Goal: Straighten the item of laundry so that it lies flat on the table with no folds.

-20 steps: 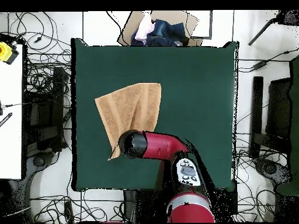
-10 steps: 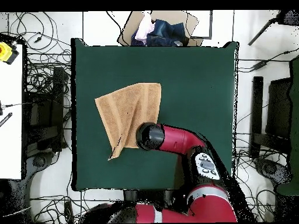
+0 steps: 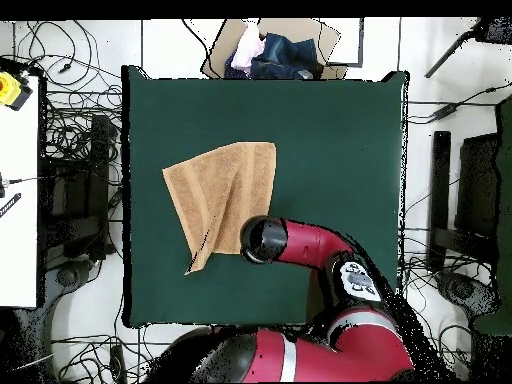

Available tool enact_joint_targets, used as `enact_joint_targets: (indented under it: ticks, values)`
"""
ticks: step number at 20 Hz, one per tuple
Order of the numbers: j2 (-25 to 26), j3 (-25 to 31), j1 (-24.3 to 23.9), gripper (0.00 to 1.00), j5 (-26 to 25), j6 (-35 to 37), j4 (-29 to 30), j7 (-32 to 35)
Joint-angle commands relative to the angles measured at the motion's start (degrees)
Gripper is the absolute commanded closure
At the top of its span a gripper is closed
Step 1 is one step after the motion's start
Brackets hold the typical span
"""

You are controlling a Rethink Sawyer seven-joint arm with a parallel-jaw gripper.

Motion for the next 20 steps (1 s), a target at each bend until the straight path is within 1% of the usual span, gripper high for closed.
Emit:
enact_joint_targets:
  ticks: [1, 6, 9, 13, 16, 20]
  values:
    - [2.04, 7.08, -0.35, 0.0, -2.92, -2.4, -2.05, -0.89]
    - [3.51, 7.78, -1.1, 0.0, -5.34, -4.86, -2.88, -1.75]
    - [3.38, 7.91, -1.16, 0.0, -6.55, -5.38, -3.08, -1.76]
    - [2.85, 7.2, -0.07, 0.0, -8.29, -6.62, -3.51, -1.04]
    - [3.17, 6.86, 0.32, 0.0, -10.47, -6.78, -5.11, -2.23]
    - [2.72, 6.19, 1.13, 0.0, -11.94, -4.89, -5.84, -2.19]
